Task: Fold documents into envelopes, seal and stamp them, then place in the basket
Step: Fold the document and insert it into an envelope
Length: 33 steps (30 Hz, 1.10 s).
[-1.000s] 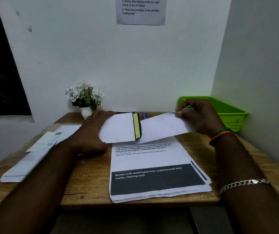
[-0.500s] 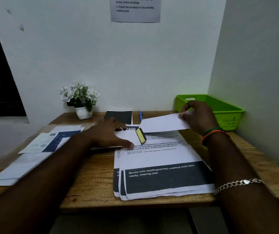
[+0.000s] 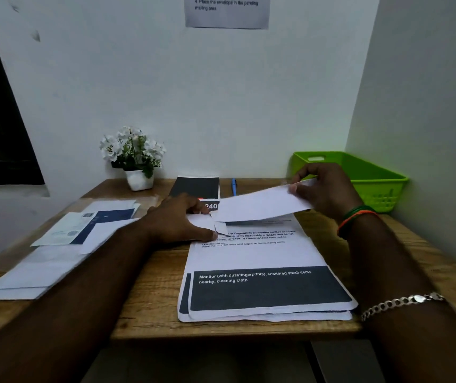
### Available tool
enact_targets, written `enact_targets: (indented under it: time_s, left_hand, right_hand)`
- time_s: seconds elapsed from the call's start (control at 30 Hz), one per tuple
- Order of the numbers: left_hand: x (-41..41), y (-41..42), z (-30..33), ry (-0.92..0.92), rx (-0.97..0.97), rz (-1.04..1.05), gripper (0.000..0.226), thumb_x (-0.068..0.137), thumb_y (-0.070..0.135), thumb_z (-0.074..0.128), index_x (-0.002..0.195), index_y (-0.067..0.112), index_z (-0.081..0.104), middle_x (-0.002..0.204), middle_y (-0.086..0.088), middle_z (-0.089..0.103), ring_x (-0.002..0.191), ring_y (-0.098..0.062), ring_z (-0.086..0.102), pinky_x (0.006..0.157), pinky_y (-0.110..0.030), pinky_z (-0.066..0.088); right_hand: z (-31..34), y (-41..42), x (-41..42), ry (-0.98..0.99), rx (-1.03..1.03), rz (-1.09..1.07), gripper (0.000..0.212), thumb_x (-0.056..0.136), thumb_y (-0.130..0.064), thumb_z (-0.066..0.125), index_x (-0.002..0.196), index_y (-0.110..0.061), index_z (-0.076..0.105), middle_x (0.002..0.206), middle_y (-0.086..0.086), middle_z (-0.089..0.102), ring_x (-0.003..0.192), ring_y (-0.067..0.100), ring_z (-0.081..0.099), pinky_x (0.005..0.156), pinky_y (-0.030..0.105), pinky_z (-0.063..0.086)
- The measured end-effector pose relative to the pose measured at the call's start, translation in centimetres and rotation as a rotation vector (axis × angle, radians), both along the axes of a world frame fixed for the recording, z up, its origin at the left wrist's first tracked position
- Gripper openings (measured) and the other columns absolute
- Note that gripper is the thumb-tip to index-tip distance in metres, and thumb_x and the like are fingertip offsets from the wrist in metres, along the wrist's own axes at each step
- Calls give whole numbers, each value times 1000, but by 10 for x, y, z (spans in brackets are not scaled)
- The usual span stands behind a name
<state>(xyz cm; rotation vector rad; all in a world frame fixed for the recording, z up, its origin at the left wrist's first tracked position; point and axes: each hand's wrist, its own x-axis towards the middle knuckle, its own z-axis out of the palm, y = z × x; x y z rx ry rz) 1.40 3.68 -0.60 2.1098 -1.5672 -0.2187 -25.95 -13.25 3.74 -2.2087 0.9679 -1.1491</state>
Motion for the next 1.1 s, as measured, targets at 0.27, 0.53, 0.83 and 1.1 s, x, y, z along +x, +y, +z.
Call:
enact_targets:
  time_s: [0.27, 0.53, 0.83, 1.1]
  left_hand:
    - [-4, 2, -1, -66, -35, -59, 54, 59, 69, 74, 107, 46, 62, 121, 20, 49, 126, -14, 45, 113, -50, 33]
    - [-3, -4, -3, -36, -101, -92, 40, 56, 59, 69, 83, 29, 66, 106, 9, 54, 107, -15, 52, 106, -46, 42]
    - [-7, -2, -6, 76, -104, -120, 42, 67, 47, 72, 106, 59, 66, 122, 12, 45, 126, -12, 46, 110, -37, 36]
    - [-11, -10, -6, -82, 86, -37, 52, 72, 56, 58, 123, 61, 54, 136, 13, 38, 127, -17, 28, 97, -39, 18]
  right_hand:
    - [2, -3, -2, -29, -60, -173, 10, 72, -19, 83, 75, -20, 74, 80, 3, 67, 77, 20, 59, 63, 27, 43]
    - [3, -4, -3, -69, -63, -229, 9, 75, -21, 82, 79, -20, 74, 92, 6, 71, 92, 22, 63, 69, 26, 40]
    - [7, -3, -4, -157, -75, -163, 11, 77, -20, 82, 86, -15, 77, 90, 7, 74, 89, 21, 65, 77, 32, 50]
    - [3, -3, -1, 26, -52, -25, 10, 75, -16, 84, 76, -19, 74, 78, 1, 69, 76, 15, 59, 65, 27, 46]
